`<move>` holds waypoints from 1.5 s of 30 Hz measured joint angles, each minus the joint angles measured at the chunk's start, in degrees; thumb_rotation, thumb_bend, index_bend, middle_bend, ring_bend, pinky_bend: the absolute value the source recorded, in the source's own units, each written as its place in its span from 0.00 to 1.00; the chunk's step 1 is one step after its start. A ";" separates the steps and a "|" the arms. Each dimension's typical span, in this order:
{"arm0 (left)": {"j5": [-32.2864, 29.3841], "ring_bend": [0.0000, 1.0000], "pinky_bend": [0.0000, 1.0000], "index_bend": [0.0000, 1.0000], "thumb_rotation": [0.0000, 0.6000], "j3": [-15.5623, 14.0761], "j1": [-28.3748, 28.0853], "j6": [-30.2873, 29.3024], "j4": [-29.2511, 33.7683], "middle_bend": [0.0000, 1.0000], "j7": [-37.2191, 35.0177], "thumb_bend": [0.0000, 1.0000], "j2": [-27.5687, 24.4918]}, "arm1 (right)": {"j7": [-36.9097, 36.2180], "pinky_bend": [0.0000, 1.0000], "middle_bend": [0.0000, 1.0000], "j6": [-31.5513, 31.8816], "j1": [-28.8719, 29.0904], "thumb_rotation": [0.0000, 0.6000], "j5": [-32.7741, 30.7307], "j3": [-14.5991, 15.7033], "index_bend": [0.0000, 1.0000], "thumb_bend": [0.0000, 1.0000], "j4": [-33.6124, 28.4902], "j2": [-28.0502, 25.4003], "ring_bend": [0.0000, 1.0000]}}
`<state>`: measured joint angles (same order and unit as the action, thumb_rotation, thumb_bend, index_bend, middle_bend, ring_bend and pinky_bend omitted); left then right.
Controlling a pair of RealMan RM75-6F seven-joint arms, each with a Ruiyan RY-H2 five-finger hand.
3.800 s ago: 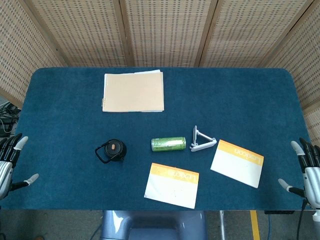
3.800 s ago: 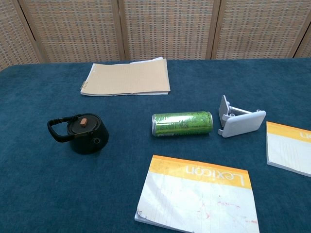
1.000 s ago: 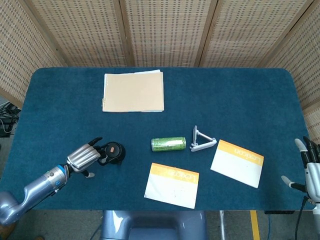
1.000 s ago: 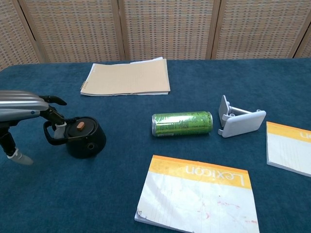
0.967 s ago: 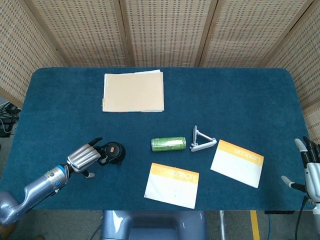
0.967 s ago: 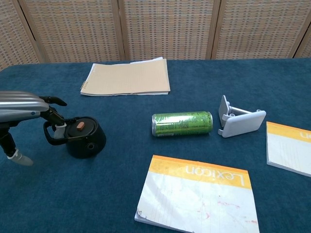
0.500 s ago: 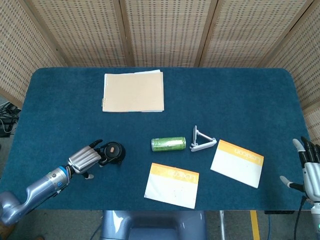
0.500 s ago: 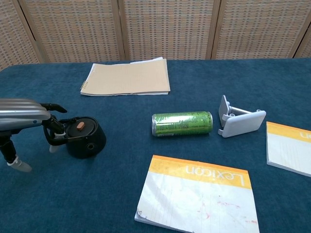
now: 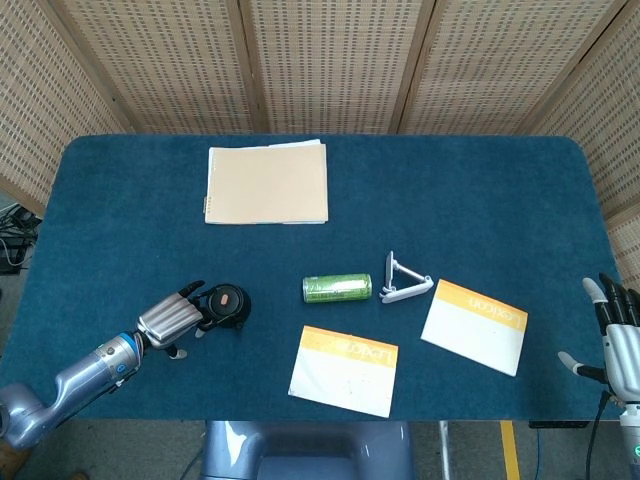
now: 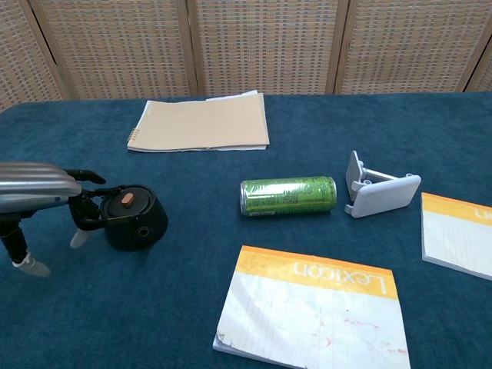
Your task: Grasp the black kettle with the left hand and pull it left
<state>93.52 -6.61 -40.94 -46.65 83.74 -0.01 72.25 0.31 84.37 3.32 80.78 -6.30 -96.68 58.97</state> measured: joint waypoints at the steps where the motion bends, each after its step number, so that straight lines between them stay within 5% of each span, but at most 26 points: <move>1: -0.08 0.49 0.00 0.80 1.00 0.01 -0.02 0.00 0.01 0.70 -0.05 0.00 0.00 | -0.03 0.00 0.00 -0.03 0.02 1.00 -0.02 -0.01 0.00 0.00 0.00 0.00 0.00; 7: -0.43 0.54 0.00 1.00 1.00 0.16 0.06 -0.59 0.22 0.86 -0.05 0.00 -0.25 | -0.16 0.00 0.00 -0.04 0.03 1.00 -0.24 -0.10 0.00 0.00 -0.08 -0.04 0.00; 14: 0.61 0.68 0.00 1.00 0.98 0.48 0.59 -3.48 0.05 1.00 2.65 0.00 -0.62 | -0.51 0.00 0.00 0.29 -0.14 1.00 -0.16 -0.13 0.00 0.00 -0.32 -0.28 0.00; 18: 3.54 0.75 0.00 1.00 0.86 0.20 1.03 -7.75 -0.97 1.00 -1.13 0.00 -0.61 | -0.56 0.00 0.00 0.41 -0.20 1.00 -0.01 -0.08 0.00 0.00 -0.44 -0.37 0.00; 26: 4.54 0.80 0.00 1.00 0.86 -0.35 1.94 -10.43 0.01 1.00 -4.43 0.00 -2.39 | -0.43 0.00 0.00 0.84 -0.38 1.00 0.37 0.04 0.00 0.00 -0.78 -0.49 0.00; 29: 3.69 0.82 0.01 1.00 0.72 -0.31 2.49 -10.68 1.99 1.00 -4.36 0.00 -3.49 | -0.43 0.00 0.00 0.83 -0.38 1.00 0.40 0.06 0.00 0.00 -0.87 -0.53 0.00; 34: 1.37 0.86 0.07 1.00 0.26 0.21 3.99 -11.92 5.22 1.00 -2.52 0.00 -4.83 | -0.34 0.00 0.00 0.83 -0.39 1.00 0.70 0.22 0.00 0.00 -1.10 -0.60 0.00; 41: -2.64 0.88 0.07 1.00 0.24 0.76 5.18 -11.38 15.61 1.00 -4.52 0.01 -8.90 | -0.33 0.00 0.00 1.01 -0.44 1.00 1.11 0.36 0.00 0.00 -1.44 -0.67 0.00; 45: -2.96 0.88 0.07 1.00 0.28 1.11 6.07 -11.85 19.79 1.00 -2.49 0.28 -10.53 | -0.55 0.00 0.00 1.17 -0.52 1.00 1.18 0.36 0.00 0.00 -1.49 -0.77 0.00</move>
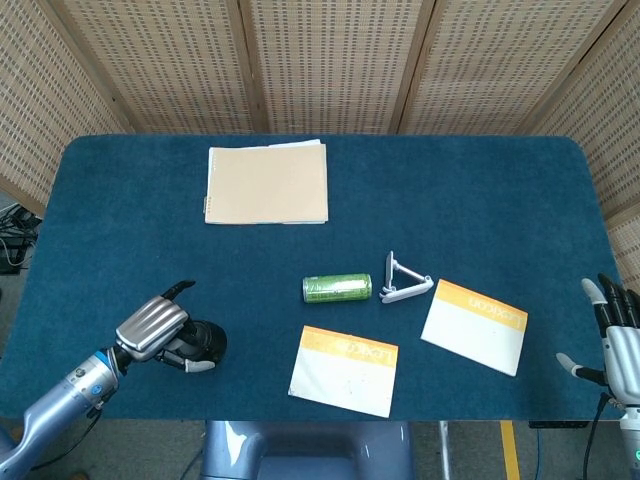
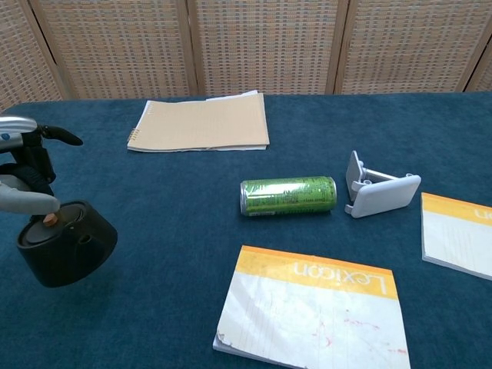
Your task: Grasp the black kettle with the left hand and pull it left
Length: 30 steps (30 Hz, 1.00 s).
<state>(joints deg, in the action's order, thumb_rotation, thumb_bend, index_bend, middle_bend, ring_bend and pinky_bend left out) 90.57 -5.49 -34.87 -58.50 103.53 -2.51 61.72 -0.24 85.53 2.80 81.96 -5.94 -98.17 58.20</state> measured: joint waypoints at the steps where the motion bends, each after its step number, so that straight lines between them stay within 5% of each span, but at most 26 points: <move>1: 0.14 0.88 0.07 1.00 0.28 0.07 0.17 -0.18 0.20 1.00 -0.01 0.40 -0.11 | -0.13 0.00 0.00 0.04 -0.03 1.00 -0.01 -0.01 0.00 0.00 0.01 -0.05 0.00; 4: 0.40 0.88 0.07 1.00 0.29 0.16 0.34 -0.03 0.46 1.00 -0.69 0.74 -0.43 | -0.35 0.00 0.00 0.03 -0.04 1.00 -0.08 -0.06 0.00 0.00 0.08 -0.12 0.00; 7: 0.14 0.88 0.07 1.00 0.30 0.28 0.20 0.77 0.66 1.00 -0.98 0.92 -0.99 | -0.48 0.00 0.00 -0.07 0.01 1.00 -0.13 -0.09 0.00 0.00 0.13 -0.15 0.00; 10: -0.27 0.88 0.07 1.00 0.30 0.38 0.08 1.45 0.85 1.00 -0.94 1.00 -1.37 | -0.60 0.00 0.00 -0.11 0.02 1.00 -0.08 -0.08 0.00 0.00 0.13 -0.18 0.00; 17: -0.90 0.88 0.11 1.00 0.30 0.71 0.10 2.22 0.85 1.00 0.19 1.00 -2.02 | -0.38 0.00 0.00 -0.13 0.06 1.00 0.06 0.00 0.00 0.00 0.06 -0.09 0.00; 24: -0.92 0.90 0.80 1.00 0.27 1.85 0.29 1.43 -1.95 1.00 4.43 0.96 -1.39 | -0.31 0.00 0.00 -0.20 0.09 1.00 0.03 0.03 0.00 0.00 -0.02 -0.06 0.00; 30: -2.94 0.90 0.99 1.00 0.23 2.59 0.36 2.32 -3.37 1.00 8.38 0.93 -0.47 | -0.42 0.00 0.00 -0.22 0.08 1.00 -0.03 0.02 0.00 0.00 0.01 -0.13 0.00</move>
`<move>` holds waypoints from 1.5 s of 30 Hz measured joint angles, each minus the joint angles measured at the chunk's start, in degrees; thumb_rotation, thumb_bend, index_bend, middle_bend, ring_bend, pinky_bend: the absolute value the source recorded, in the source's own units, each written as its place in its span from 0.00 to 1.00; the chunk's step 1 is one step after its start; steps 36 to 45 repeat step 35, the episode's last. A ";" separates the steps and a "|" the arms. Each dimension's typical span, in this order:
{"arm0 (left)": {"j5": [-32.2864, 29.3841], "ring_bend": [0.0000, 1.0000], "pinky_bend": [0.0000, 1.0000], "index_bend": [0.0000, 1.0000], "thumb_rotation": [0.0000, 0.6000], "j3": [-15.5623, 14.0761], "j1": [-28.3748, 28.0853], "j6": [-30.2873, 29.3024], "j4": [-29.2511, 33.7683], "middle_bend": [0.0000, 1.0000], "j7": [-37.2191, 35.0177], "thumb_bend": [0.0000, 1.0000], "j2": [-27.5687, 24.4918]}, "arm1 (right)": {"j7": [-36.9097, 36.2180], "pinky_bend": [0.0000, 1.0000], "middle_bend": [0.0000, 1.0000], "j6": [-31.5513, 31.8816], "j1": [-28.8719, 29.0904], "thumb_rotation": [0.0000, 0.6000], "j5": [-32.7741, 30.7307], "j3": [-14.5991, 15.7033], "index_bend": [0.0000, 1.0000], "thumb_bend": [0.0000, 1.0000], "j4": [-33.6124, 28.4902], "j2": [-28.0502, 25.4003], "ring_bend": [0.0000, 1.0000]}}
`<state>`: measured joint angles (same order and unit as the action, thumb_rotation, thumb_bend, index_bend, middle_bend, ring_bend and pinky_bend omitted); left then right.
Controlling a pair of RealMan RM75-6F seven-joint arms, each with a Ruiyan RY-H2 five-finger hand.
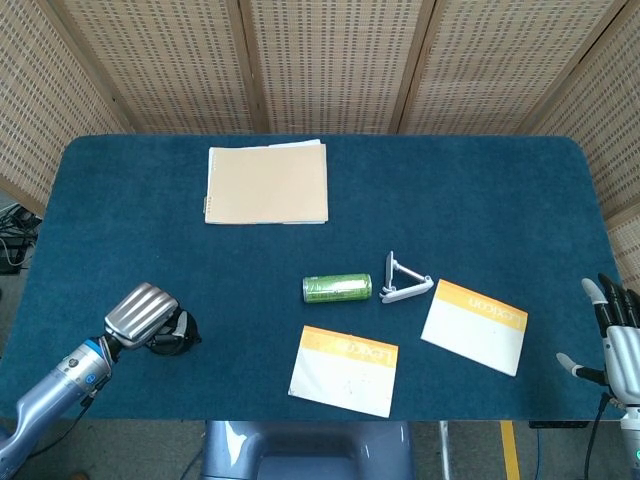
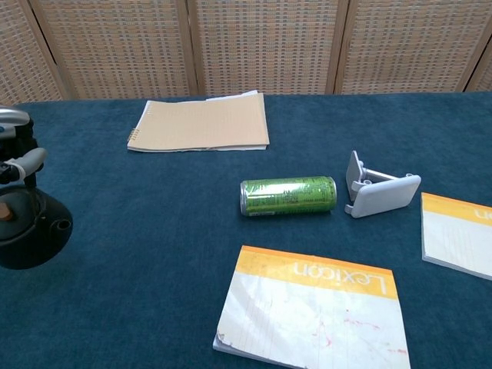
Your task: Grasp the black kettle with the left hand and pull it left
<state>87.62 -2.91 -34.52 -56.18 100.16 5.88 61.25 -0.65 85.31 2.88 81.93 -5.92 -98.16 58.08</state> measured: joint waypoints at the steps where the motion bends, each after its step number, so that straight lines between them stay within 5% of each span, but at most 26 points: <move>1: -0.39 0.90 1.00 1.00 0.23 0.08 0.00 0.24 -0.03 1.00 0.36 0.93 0.07 | 0.00 0.00 0.00 0.01 0.00 1.00 0.01 0.00 0.00 0.00 -0.01 0.01 0.00; 20: -4.18 0.90 1.00 1.00 0.24 1.36 -0.11 2.28 -0.10 1.00 5.56 0.95 0.34 | -0.27 0.00 0.00 0.23 -0.10 1.00 0.09 -0.02 0.00 0.00 -0.07 -0.08 0.00; 26: -4.07 0.90 1.00 1.00 0.33 3.58 -0.33 0.10 -2.66 1.00 5.24 1.00 1.12 | -0.33 0.00 0.00 0.25 -0.11 1.00 0.12 -0.01 0.00 0.00 -0.10 -0.11 0.00; 30: -2.86 0.90 1.00 1.00 0.53 4.99 -1.03 -1.42 -5.08 1.00 6.13 1.00 1.63 | -0.35 0.00 0.00 0.25 -0.11 1.00 0.08 -0.04 0.00 0.00 -0.12 -0.12 0.00; 45: -0.54 0.90 1.00 1.00 0.55 5.84 -1.69 -3.22 -8.47 1.00 6.71 1.00 2.94 | -0.72 0.00 0.00 0.28 -0.14 1.00 0.08 -0.06 0.00 0.00 -0.08 -0.25 0.00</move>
